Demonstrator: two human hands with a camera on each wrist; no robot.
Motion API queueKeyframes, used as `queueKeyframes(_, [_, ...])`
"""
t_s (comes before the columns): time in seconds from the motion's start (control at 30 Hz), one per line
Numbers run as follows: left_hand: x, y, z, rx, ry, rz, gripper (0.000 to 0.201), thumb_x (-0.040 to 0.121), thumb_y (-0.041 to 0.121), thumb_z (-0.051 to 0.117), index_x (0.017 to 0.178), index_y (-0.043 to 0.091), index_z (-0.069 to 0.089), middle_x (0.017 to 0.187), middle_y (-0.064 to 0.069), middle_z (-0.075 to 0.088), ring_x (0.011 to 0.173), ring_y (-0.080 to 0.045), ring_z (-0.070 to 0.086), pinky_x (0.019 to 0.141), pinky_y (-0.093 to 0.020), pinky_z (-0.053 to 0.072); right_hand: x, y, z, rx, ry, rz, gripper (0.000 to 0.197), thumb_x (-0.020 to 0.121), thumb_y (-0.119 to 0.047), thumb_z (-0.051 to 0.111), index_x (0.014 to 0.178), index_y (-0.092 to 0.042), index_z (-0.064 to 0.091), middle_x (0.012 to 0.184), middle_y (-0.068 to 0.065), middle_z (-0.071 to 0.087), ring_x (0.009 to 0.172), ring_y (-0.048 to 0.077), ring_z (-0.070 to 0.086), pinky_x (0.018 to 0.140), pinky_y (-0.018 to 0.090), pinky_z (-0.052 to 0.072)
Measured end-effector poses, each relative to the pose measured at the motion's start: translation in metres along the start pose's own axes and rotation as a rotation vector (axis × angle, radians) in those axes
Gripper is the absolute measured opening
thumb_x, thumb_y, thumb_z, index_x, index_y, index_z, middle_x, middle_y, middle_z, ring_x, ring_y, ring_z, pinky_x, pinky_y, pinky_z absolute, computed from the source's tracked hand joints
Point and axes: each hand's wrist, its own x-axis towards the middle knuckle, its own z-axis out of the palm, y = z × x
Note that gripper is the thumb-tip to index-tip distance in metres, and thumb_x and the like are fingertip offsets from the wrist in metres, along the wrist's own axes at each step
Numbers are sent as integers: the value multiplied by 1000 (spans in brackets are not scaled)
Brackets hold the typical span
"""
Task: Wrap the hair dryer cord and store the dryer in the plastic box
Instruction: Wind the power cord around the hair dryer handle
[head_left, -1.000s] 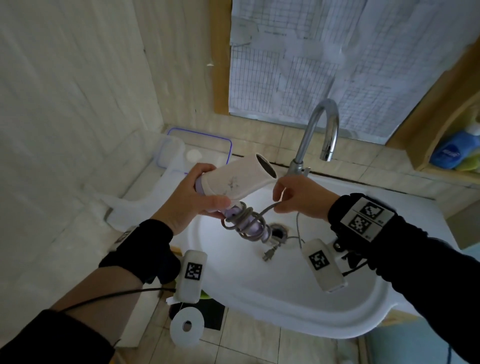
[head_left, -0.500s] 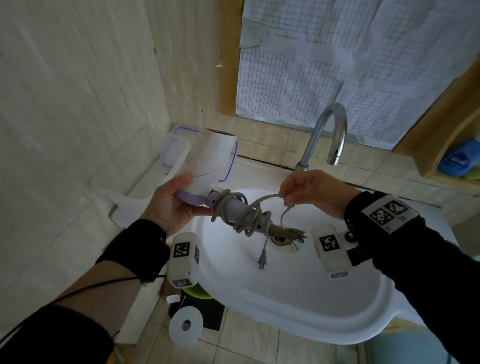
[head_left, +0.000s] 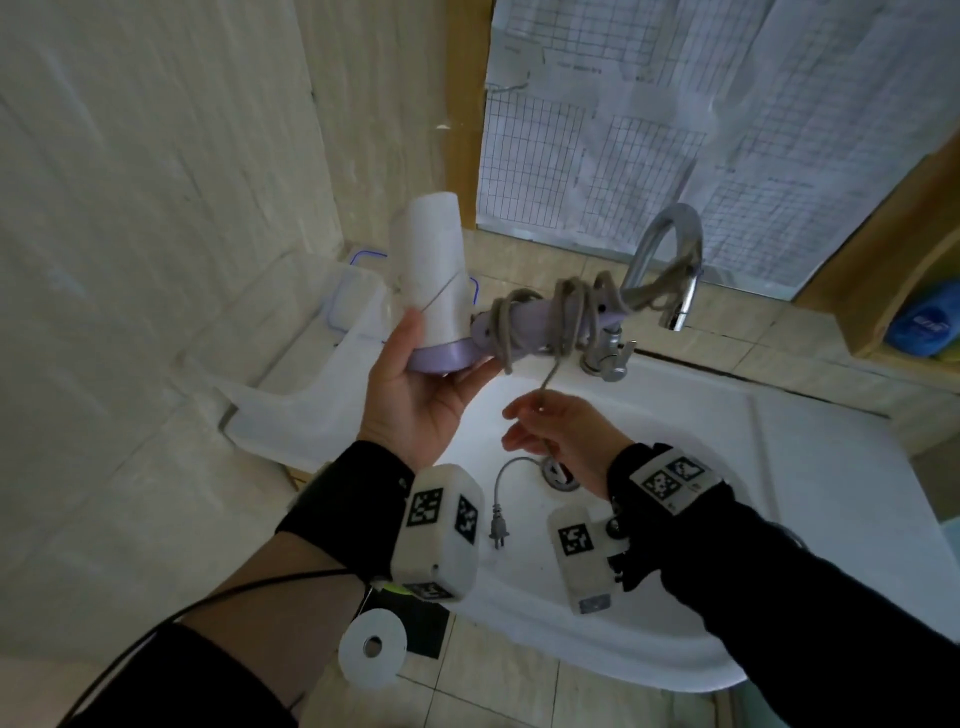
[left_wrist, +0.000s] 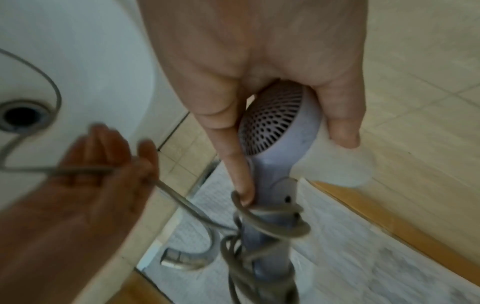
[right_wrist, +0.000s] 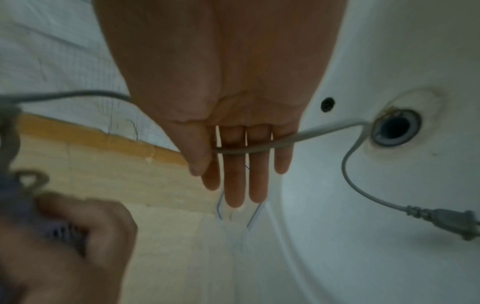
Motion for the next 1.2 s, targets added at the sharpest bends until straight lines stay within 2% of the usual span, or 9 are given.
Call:
queueKeyframes(0.1, [5, 0, 13, 94, 60, 86, 101, 55, 26, 86, 142, 6, 39, 126, -19, 58, 104, -30, 68, 77, -43, 56, -2, 5, 10, -283, -55, 3, 16, 89, 4, 46, 89, -8, 56, 63, 6, 62, 47, 2, 61, 59, 14, 52])
queueKeyframes(0.17, [7, 1, 15, 217, 79, 163, 81, 62, 17, 80, 133, 9, 42, 129, -18, 54, 106, -32, 65, 78, -47, 56, -5, 3, 14, -458, -95, 1, 17, 89, 1, 45, 94, -11, 56, 60, 2, 57, 48, 7, 55, 53, 15, 48])
queueKeyframes(0.23, [8, 4, 13, 410, 78, 239, 64, 62, 16, 74, 117, 13, 43, 121, -12, 55, 105, -33, 63, 78, -50, 57, -10, -3, 14, -623, -103, -16, 19, 89, -5, 46, 93, -18, 59, 59, -2, 53, 52, 8, 49, 54, 17, 42])
queueKeyframes(0.43, [2, 13, -9, 878, 34, 318, 62, 50, 20, 81, 102, 29, 48, 107, -1, 56, 105, -35, 60, 76, -56, 57, -29, -22, -4, -916, -40, -155, 21, 89, -14, 50, 101, -12, 67, 68, -11, 53, 63, 4, 50, 66, 19, 38])
queueKeyframes(0.6, [-5, 20, -28, 1034, -6, 251, 65, 42, 28, 81, 99, 32, 48, 100, 6, 54, 91, -11, 58, 67, -27, 57, -36, -33, -24, -1026, 15, -202, 19, 87, -18, 57, 95, -8, 70, 93, 9, 70, 82, 19, 58, 78, 29, 45])
queueKeyframes(0.8, [-14, 20, -35, 987, -61, 49, 64, 40, 20, 79, 97, 25, 50, 98, -1, 55, 85, -18, 62, 54, -33, 59, -38, -42, -33, -952, 43, -236, 4, 79, -14, 68, 81, -16, 71, 75, -1, 64, 76, 16, 61, 78, 29, 48])
queueKeyframes(0.9, [-17, 19, -33, 949, -72, -39, 64, 40, 17, 80, 98, 22, 52, 99, -3, 57, 83, -22, 65, 59, -44, 60, -35, -42, -29, -885, 46, -265, 2, 75, -16, 72, 77, -18, 71, 73, -2, 65, 72, 14, 61, 77, 30, 50])
queueKeyframes(1.03, [-16, 24, -34, 907, -104, -152, 63, 44, 15, 78, 102, 19, 53, 100, -6, 59, 79, -25, 70, 63, -49, 60, -29, -43, -28, -853, 96, -227, 21, 67, -29, 79, 69, -23, 58, 69, -4, 58, 67, 13, 54, 71, 31, 50])
queueKeyframes(1.2, [-17, 31, -35, 752, -118, -190, 59, 44, 10, 75, 99, 18, 55, 94, -10, 61, 71, -28, 71, 57, -49, 59, -24, -42, -36, -884, 106, -183, 28, 69, -37, 76, 79, -18, 58, 68, -6, 53, 63, 9, 50, 59, 18, 40])
